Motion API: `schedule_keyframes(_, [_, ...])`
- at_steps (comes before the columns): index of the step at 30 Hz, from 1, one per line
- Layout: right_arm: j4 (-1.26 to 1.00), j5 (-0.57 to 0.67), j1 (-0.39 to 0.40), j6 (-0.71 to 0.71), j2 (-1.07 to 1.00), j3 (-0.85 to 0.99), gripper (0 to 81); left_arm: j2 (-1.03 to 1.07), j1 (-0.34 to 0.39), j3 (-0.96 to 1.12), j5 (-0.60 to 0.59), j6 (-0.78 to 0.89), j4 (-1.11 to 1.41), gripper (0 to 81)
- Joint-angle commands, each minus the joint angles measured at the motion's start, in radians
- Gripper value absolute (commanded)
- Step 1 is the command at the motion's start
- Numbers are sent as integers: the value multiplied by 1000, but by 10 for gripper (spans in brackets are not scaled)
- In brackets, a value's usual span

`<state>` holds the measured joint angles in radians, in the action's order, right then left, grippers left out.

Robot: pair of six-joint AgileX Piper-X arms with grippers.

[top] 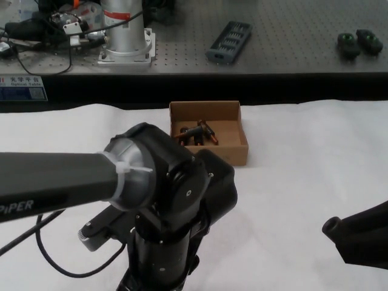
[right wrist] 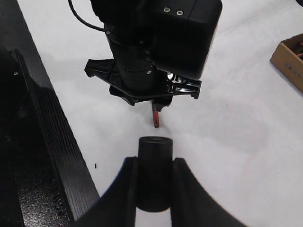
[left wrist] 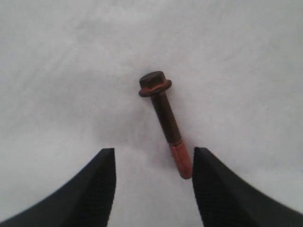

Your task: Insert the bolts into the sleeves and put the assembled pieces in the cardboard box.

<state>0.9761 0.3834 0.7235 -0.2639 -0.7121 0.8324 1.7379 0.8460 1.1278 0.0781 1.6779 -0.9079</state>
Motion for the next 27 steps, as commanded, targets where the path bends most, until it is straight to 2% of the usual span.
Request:
schedule_keyframes(1, [5,20,0,1,7,3,19,17,-3,-3,7,23,10,365])
schedule_keyframes(9, [5,29,0,1,7,3,19,67,-18,-3,7,27,37,365])
schedule_keyframes(24, [6,38,0,-2,7,3,19,101,-104,-4,-12,41,108,365])
schedule_keyframes(27, [6,38,0,-2,7,3,19,101,-104,-4,-16,70,108,335])
